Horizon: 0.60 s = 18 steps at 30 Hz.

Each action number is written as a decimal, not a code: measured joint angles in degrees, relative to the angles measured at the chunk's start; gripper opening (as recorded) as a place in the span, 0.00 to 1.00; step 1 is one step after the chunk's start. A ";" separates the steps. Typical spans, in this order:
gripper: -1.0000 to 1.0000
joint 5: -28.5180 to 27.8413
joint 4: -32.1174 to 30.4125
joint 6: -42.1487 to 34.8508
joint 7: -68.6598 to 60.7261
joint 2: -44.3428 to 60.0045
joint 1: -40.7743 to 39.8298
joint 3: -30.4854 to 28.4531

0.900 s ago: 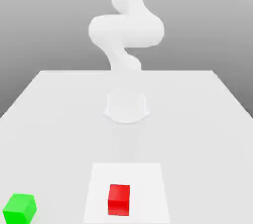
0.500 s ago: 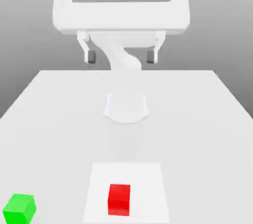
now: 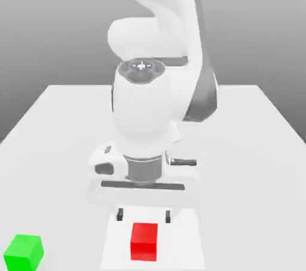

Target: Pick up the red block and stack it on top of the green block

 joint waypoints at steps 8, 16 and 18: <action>0.00 0.04 0.66 3.85 -0.01 4.59 -0.11 0.15; 0.00 0.25 0.27 -6.04 3.30 -5.65 -0.76 -1.24; 0.00 0.93 1.82 -7.36 7.23 -5.40 -1.57 -2.94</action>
